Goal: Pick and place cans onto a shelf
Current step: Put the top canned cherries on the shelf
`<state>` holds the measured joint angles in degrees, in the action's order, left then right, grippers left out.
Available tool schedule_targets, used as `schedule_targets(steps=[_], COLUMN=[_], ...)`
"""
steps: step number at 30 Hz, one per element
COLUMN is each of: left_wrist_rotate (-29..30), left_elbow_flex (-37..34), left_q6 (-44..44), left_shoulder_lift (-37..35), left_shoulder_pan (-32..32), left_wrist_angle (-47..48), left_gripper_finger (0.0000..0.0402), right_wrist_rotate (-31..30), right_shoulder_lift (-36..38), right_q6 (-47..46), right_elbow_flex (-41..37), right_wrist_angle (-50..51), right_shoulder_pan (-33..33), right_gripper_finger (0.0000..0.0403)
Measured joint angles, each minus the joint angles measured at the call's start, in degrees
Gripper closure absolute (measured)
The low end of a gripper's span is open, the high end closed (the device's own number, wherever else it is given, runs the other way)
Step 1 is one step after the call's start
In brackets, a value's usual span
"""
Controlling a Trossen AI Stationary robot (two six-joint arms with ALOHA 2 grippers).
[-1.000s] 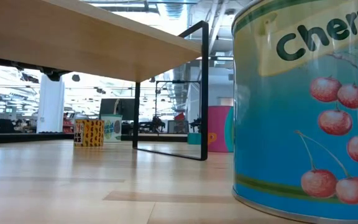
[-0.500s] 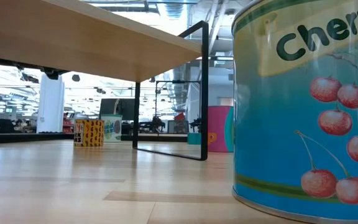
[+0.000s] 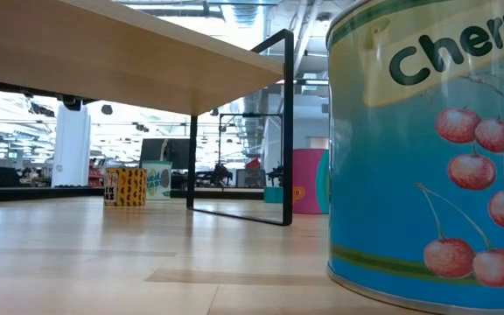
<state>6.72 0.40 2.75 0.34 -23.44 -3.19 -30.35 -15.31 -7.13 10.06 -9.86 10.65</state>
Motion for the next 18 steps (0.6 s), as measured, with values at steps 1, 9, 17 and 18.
schedule_targets(steps=[1, 9, 17, 18], left_wrist_rotate=[0.00, -0.06, -1.77, -1.82], left_elbow_flex=[-0.01, 0.00, -0.02, 0.00], left_q6=[0.12, -0.08, -0.22, -0.23], left_shoulder_lift=[0.00, 0.00, 0.00, 0.00], left_shoulder_pan=[0.00, 0.00, 0.00, 0.00], left_wrist_angle=[-0.10, 0.27, 0.69, 0.69], left_gripper_finger=[0.0401, 0.0401, 0.0401, 0.0401], right_wrist_rotate=[-2.34, -3.06, 12.47, 12.65], right_shoulder_lift=[-2.26, -22.97, -42.60, -44.68], right_q6=[-3.34, -17.89, -18.43, -18.30], right_elbow_flex=[2.05, 21.81, 33.91, 35.07], right_wrist_angle=[4.32, 36.00, 47.77, 48.61], right_shoulder_pan=[0.89, 12.21, 29.31, 30.63], right_gripper_finger=[0.0393, 0.0392, 0.0376, 0.0368])
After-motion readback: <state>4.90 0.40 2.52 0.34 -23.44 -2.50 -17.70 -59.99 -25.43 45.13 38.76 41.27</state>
